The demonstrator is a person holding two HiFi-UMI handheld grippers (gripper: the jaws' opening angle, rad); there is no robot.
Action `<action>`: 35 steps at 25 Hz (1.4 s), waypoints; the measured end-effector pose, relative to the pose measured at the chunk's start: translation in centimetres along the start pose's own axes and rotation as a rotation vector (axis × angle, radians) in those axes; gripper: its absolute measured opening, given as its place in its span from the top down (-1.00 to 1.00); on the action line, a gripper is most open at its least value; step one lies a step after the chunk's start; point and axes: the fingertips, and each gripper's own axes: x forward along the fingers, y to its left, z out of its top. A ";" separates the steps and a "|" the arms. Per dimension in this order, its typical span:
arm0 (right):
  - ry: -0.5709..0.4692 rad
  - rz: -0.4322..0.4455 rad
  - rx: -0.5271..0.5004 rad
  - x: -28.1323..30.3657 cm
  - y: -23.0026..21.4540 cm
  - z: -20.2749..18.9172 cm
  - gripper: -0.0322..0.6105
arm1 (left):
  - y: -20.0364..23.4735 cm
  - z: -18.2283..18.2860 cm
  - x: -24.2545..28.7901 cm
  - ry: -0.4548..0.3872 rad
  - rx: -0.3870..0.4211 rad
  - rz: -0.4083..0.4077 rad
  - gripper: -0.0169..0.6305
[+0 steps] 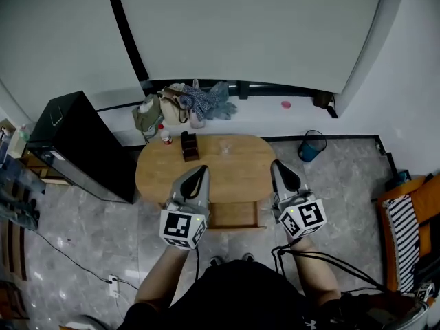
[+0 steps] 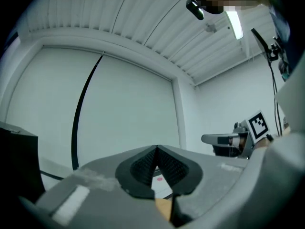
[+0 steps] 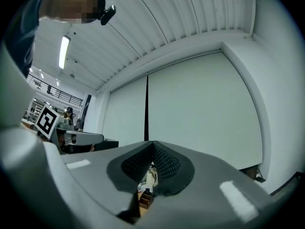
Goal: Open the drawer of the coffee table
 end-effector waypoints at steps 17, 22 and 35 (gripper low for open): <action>-0.003 -0.021 -0.049 -0.5 0.5 1.7 0.89 | -1.9 1.0 0.1 0.002 0.015 -0.045 0.94; 0.006 -0.034 -0.045 -1.3 0.3 1.1 0.89 | -2.2 0.3 -0.3 0.018 0.012 -0.041 0.94; 0.028 -0.022 -0.023 -2.4 0.4 0.2 0.89 | -3.2 -0.1 -1.0 0.039 0.016 -0.027 0.94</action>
